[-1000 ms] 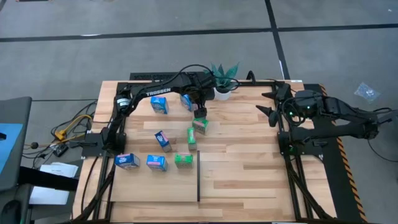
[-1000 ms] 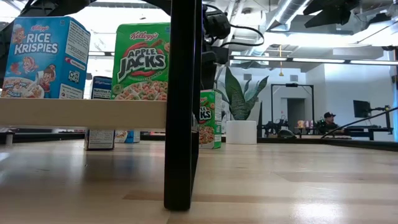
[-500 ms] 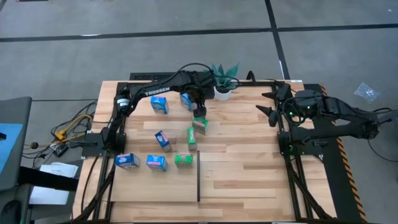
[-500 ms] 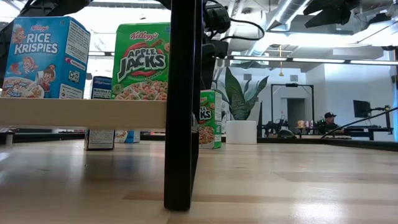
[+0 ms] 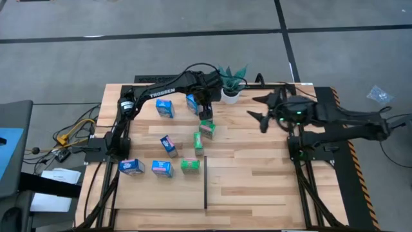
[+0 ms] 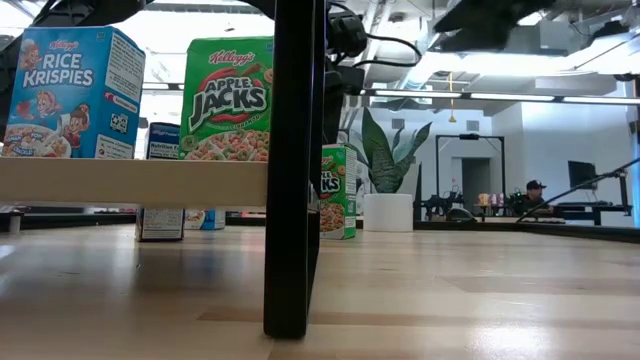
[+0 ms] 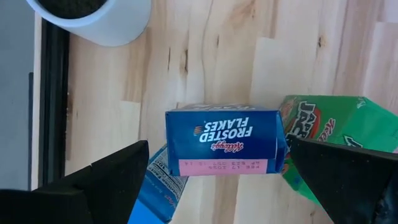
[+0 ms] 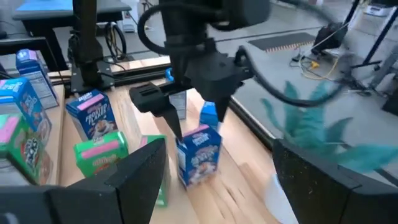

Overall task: Stack cereal on shelf
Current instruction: Put the top blue cereal box on the shelf aligned with the other blue cereal box

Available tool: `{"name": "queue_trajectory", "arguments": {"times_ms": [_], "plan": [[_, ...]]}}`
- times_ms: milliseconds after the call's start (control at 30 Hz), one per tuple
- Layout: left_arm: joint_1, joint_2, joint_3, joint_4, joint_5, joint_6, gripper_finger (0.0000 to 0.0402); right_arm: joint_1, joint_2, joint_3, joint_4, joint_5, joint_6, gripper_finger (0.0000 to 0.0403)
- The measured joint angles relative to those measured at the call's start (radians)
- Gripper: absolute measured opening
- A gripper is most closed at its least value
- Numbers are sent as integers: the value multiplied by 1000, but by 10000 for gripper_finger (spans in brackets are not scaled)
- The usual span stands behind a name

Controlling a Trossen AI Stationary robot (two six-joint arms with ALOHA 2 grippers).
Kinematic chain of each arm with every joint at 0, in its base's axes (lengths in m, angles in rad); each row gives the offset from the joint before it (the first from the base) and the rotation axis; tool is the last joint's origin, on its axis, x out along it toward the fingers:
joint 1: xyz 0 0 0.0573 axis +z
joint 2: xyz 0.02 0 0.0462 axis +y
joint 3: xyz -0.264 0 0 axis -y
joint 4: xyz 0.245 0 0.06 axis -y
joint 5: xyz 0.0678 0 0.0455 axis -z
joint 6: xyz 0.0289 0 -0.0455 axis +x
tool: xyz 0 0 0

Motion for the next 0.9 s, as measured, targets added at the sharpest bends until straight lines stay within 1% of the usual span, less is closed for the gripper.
{"name": "queue_trajectory", "arguments": {"times_ms": [133, 333, 600, 733, 833, 900], "plan": [[2, 0, 0, -19, 5, 4, 383, -16, 124, -28, 137, -44, -17, 318], [4, 0, 0, -39, 2, 37, 383, -13, 322, -32, 302, -52, -111, 318], [13, 0, 0, -52, 20, 72, 383, -32, 538, -32, 457, -53, -217, 317], [17, 0, 0, -57, 22, 73, 383, -53, 610, -32, 528, -93, -216, 317], [18, 0, 0, -73, 23, 72, 383, -67, 631, -32, 534, -117, -183, 317], [18, 0, 0, -92, 49, 79, 383, -71, 629, -32, 526, -139, -168, 317]]}}
